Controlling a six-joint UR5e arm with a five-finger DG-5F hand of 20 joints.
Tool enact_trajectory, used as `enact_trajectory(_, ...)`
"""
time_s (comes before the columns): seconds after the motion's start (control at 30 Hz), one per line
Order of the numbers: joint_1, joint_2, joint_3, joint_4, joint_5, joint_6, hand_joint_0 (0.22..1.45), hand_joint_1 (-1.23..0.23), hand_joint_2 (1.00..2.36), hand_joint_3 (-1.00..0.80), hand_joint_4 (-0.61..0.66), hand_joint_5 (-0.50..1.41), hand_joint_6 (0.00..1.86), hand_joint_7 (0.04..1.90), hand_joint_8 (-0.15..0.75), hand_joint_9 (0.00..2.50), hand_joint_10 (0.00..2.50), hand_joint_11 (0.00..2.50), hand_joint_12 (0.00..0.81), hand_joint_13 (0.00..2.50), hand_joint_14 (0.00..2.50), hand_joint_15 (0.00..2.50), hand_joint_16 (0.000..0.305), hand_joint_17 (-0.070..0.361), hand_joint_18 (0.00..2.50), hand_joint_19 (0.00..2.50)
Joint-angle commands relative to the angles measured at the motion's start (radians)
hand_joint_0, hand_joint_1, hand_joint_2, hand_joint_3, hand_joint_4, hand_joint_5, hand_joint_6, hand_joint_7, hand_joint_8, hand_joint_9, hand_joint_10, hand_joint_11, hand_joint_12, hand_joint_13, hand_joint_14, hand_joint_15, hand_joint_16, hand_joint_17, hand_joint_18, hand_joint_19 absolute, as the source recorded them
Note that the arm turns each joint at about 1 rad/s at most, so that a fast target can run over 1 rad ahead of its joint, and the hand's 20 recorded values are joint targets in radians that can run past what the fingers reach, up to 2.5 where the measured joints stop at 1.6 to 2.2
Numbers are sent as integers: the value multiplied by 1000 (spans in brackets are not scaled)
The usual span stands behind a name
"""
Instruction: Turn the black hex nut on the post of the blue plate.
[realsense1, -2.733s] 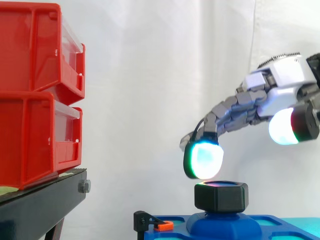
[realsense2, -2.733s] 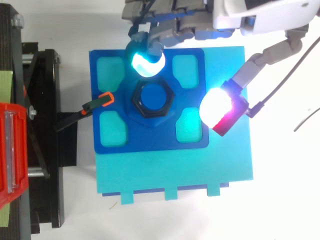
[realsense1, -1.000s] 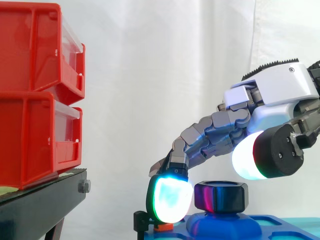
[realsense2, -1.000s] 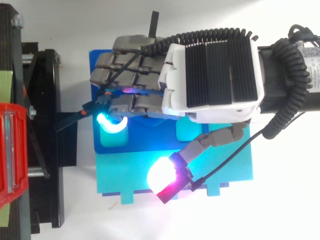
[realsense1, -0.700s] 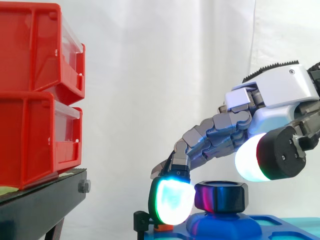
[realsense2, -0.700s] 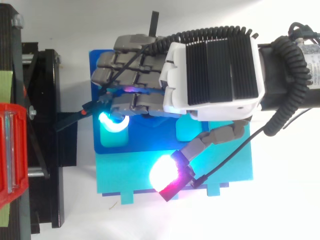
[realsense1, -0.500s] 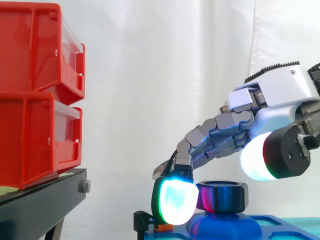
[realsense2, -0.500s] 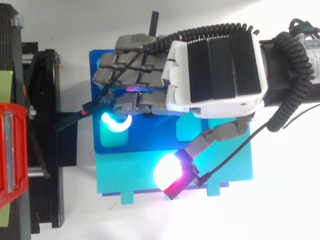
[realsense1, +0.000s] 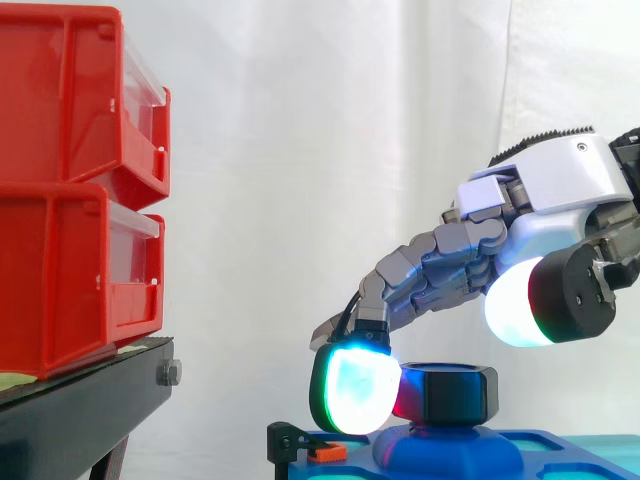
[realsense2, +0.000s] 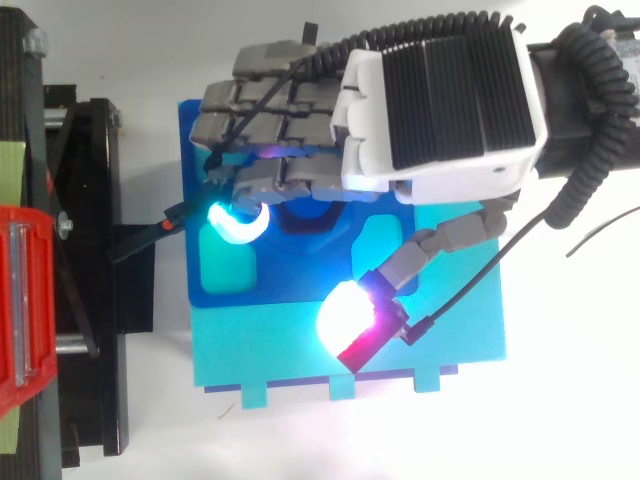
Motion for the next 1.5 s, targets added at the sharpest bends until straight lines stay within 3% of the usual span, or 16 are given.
enact_trajectory(0.0,-9,0,1,5,-16,0,405,-357,1000,-500,221,-206,502,778,255,219,0,0,396,69,3,92,62,140,0,271)
enact_trajectory(0.73,-59,0,5,14,-103,-20,407,-366,1000,-500,220,-205,502,777,253,222,0,0,394,70,3,85,61,138,0,275)
enact_trajectory(1.07,-68,0,5,27,-118,-25,408,-367,1000,-500,218,-205,502,776,253,223,0,0,394,71,3,89,61,137,0,284)
enact_trajectory(1.47,-87,0,5,27,-160,-25,410,-374,1000,-500,221,-205,502,778,251,220,2,0,391,70,3,89,60,135,0,282)
